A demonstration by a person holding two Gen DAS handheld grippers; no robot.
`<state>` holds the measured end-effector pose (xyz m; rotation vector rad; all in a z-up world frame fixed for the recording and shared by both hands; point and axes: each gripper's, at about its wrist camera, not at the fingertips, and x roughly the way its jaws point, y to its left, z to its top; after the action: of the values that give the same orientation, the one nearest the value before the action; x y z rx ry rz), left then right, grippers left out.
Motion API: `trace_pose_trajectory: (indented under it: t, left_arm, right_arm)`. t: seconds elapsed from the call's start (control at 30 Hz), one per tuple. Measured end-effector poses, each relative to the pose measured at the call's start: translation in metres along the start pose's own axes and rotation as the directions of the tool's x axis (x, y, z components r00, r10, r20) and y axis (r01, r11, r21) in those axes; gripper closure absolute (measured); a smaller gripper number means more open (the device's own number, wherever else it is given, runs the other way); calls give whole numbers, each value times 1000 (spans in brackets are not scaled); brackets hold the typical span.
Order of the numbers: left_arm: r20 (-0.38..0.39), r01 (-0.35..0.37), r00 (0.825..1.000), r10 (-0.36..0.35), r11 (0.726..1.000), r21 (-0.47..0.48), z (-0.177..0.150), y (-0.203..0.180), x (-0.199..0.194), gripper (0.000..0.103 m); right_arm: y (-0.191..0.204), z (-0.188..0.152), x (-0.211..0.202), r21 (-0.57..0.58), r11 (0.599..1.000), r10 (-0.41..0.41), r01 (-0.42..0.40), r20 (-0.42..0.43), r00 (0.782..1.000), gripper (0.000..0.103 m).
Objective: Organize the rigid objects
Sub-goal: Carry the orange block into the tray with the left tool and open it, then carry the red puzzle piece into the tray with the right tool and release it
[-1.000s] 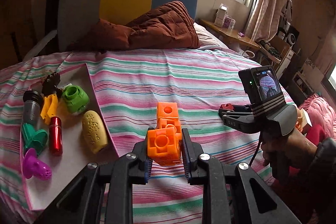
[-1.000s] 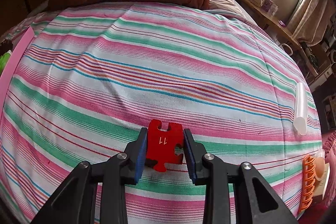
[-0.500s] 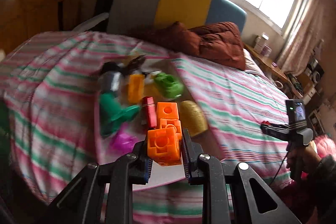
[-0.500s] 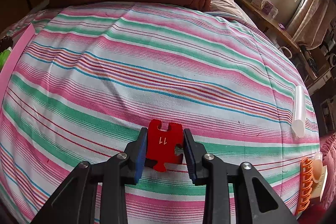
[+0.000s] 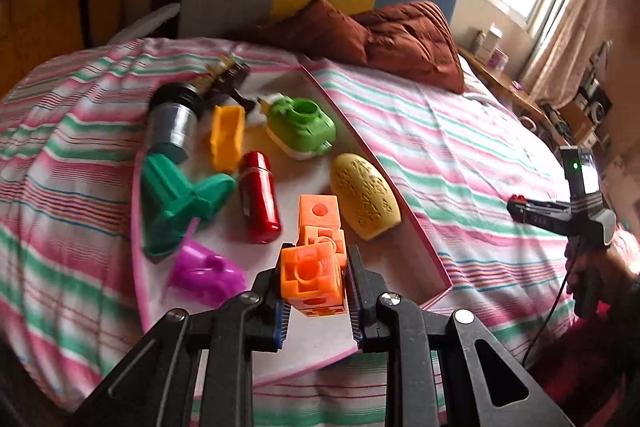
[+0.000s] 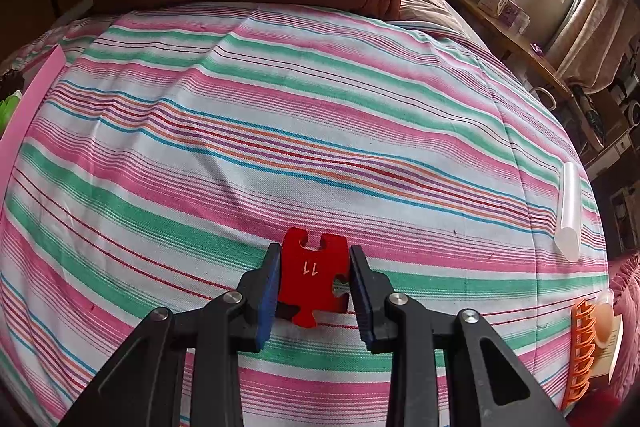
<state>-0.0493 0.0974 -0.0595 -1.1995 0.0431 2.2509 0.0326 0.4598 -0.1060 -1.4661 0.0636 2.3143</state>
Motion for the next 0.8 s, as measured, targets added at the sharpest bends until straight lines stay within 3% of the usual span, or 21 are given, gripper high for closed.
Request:
trace_pose_trajectory:
  t: [0.07,0.2,0.37,0.5,0.8]
  left_arm:
    - [-31,-16,999,16,1000,0,-1,1,9,79]
    - [-42,-57,998,56,998,-23,-7,12,10,64]
    - [-10,-48,999,47,998,-48,-12,19,-3,64]
    - [43,-96,994,98,994,-51,-13,18,-17,57]
    - [65,-168,982,175,981,-98,-9,25,-38,56]
  right_arm:
    - [0,0,0,1,1000,1,-1,-1,1000,71]
    - [1,1,0,6,1000,3,-3,-4,1000,71]
    - [2,1,0,7,1000,2,-2,-4,1000,71]
    - [5,1,-1,0,1000,-11,11,-1,1000,71]
    - [6,1,-3,3,1000,-7,7,-6,1000,71]
